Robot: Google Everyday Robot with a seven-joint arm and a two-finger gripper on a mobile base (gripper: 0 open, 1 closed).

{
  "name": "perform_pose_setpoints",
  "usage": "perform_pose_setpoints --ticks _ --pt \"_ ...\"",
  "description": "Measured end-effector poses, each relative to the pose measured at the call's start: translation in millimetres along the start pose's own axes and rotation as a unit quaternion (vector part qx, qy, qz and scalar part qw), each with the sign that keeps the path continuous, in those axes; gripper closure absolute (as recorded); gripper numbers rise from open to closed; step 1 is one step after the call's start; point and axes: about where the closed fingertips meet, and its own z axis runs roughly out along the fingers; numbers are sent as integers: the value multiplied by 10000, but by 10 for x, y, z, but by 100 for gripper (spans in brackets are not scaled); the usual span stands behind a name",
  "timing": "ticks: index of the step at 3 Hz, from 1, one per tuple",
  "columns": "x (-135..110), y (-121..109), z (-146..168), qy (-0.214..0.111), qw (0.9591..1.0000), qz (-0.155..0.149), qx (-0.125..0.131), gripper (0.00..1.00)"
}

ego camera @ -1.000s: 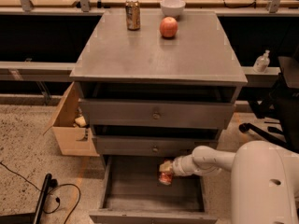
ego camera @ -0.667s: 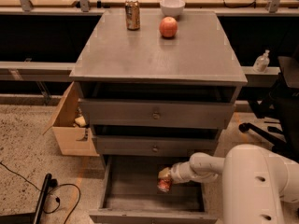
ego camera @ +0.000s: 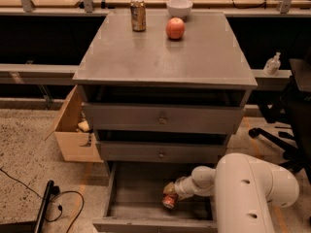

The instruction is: Place coke can into bottom drawer

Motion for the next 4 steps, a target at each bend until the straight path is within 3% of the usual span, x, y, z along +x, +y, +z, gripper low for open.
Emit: perform_pose_setpoints --ticks 1,2,3,4 --pt "5 -43 46 -9 9999 72 103 36" --pt "-19 -35 -97 -93 9993 -23 350 12" --pt "1 17 -350 -186 9982 -109 566 0" --pt "44 52 -720 -424 9965 -91 714 0"
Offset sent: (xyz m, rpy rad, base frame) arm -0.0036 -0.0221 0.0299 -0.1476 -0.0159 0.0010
